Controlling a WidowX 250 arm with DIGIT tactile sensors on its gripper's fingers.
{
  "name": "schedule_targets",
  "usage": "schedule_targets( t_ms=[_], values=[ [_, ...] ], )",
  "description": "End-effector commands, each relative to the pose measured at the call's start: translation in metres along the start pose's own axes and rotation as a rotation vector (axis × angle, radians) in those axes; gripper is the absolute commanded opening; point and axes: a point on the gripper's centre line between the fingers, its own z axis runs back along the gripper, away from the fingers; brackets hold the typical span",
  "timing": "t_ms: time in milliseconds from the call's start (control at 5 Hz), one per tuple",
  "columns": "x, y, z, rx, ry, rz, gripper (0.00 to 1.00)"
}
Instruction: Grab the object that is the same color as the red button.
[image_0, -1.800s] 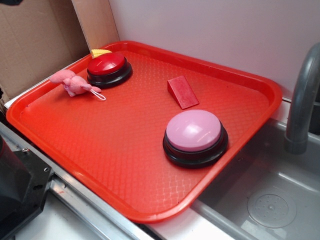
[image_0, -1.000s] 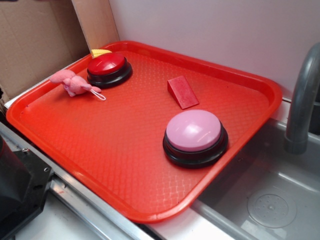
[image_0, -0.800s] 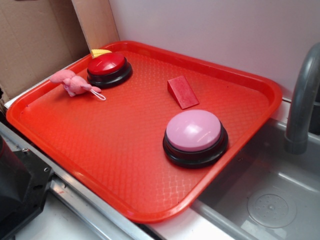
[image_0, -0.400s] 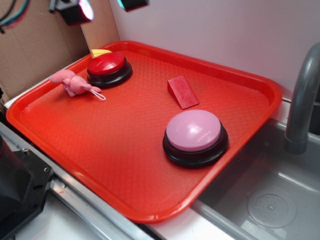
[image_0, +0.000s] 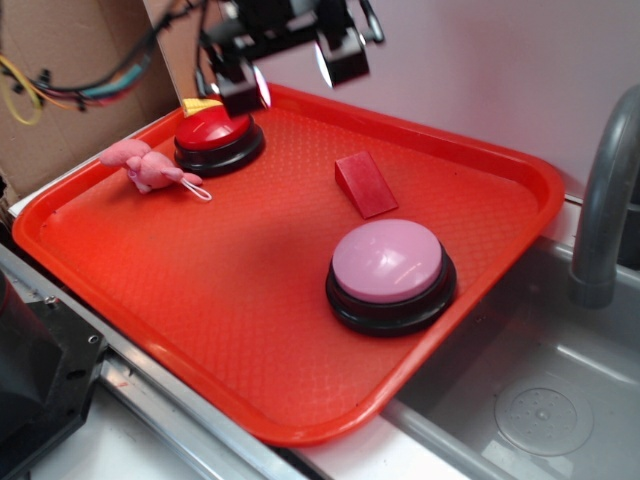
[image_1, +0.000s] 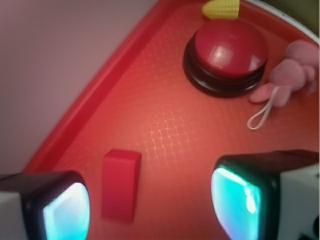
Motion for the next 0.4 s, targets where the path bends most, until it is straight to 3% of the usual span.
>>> schedule_targets(
  t_ms=[0,200],
  values=[
    [0.015,-0.018,-0.032,-0.016,-0.022,0.056,1.00],
    [0.018,-0.022,-0.047,-0.014,-0.020,0.101,1.00]
  ],
)
